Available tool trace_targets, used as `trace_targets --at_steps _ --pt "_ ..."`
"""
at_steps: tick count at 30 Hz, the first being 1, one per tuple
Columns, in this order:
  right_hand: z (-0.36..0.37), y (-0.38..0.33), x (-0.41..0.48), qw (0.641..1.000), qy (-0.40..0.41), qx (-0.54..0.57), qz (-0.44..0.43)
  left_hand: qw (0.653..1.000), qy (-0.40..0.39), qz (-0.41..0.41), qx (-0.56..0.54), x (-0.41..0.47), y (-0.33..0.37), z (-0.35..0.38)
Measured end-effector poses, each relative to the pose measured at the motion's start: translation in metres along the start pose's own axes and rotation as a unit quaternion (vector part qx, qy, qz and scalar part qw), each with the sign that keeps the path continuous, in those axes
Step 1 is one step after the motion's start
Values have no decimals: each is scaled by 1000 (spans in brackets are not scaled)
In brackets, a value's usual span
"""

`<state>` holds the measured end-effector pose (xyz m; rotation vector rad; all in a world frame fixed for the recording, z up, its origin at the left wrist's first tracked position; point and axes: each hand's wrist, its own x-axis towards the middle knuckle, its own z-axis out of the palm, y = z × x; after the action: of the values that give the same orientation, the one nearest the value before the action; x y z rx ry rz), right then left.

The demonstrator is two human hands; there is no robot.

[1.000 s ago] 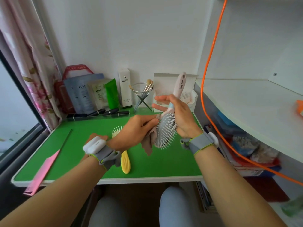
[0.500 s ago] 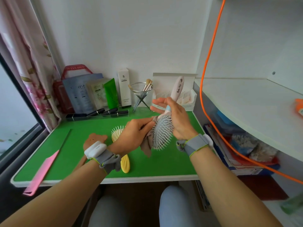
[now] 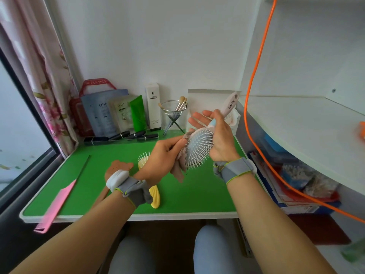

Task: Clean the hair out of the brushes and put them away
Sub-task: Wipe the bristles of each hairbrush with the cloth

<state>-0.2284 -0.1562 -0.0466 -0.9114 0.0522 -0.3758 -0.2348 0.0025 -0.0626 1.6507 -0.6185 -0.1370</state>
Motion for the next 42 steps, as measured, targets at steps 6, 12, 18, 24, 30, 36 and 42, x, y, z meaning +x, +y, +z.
trace_targets --at_steps 6,12,18,24,30,36,42 --pt "5 -1 4 998 45 52 -1 988 48 -59 -137 -6 -10 4" --pt "15 7 3 986 122 105 -31 916 94 -111 -373 -2 -15 13" --pt "30 18 -1 961 220 150 -70 833 136 -186 -504 5 -19 23" --pt "37 32 -9 951 253 152 -94 773 150 -234 -571 15 -28 31" --pt "32 49 -25 960 257 81 -73 746 183 -223 -600 29 -25 30" --pt "35 62 -41 973 221 64 -28 746 160 -219 -608 37 -16 32" --pt "28 62 -52 984 175 16 -32 713 151 -230 -644 34 -8 27"
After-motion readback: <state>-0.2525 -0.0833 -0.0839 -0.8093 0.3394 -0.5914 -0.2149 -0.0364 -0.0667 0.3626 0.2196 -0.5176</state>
